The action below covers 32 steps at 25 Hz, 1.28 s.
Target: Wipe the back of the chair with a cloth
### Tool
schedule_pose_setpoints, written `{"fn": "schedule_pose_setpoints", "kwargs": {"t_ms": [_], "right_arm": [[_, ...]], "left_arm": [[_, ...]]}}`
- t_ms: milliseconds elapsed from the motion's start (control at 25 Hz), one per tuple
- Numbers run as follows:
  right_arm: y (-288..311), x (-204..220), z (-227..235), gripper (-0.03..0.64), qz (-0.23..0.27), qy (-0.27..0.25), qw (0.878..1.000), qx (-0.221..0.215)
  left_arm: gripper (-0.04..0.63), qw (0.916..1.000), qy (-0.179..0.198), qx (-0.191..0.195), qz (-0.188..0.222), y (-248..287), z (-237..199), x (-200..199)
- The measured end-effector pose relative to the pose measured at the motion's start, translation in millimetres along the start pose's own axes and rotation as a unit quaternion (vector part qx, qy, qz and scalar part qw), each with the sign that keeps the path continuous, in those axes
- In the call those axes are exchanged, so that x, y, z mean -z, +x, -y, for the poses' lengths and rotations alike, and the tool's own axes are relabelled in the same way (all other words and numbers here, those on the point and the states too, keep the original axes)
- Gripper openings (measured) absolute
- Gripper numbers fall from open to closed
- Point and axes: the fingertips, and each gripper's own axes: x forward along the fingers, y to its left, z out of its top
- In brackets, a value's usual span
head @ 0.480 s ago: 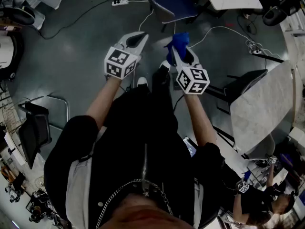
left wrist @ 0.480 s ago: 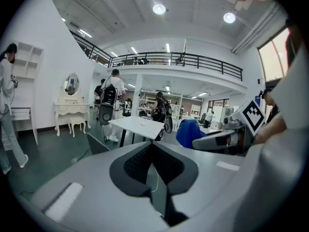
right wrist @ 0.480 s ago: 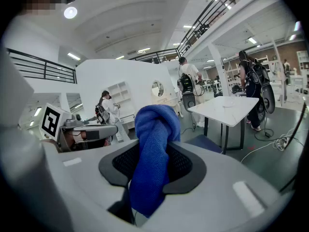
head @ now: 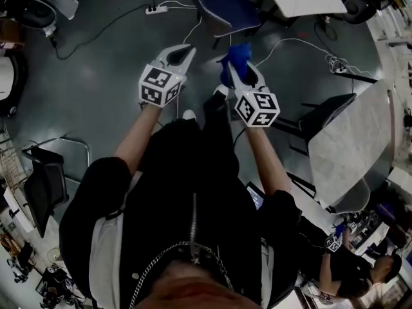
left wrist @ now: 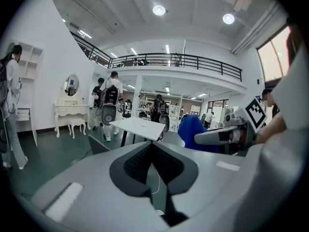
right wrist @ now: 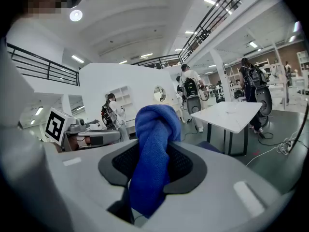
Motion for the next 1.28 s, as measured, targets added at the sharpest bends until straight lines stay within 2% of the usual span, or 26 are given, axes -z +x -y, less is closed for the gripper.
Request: {"fn": "schedule_pose_setpoints", "kwargs": {"t_ms": [360, 640, 1040, 1280], "right_arm": [[48.0, -4.6, 25.4, 0.149, -0.014, 0.032, 0.999, -0.021], [100.4, -24.4, 86.3, 0.149, -0.033, 0.039, 0.998, -0.032], [191.1, -67.5, 180.9, 0.149, -0.078, 0.021, 0.994, -0.079], [233.5, -108.3, 225.7, 0.149, -0.092, 0.013, 0.989, -0.111]], "left_arm": [[0.011, 1.0, -0.002, 0.002, -0.009, 41.6, -31.4, -6.8], [0.011, 0.9996, -0.014, -0.009, -0.024, 112.9, -61.5, -17.7], [0.011, 0.9956, -0.059, -0.064, -0.034, 223.0, -112.9, -30.6], [0.011, 0.9917, -0.078, -0.098, -0.029, 277.4, -133.0, -54.5]]}}
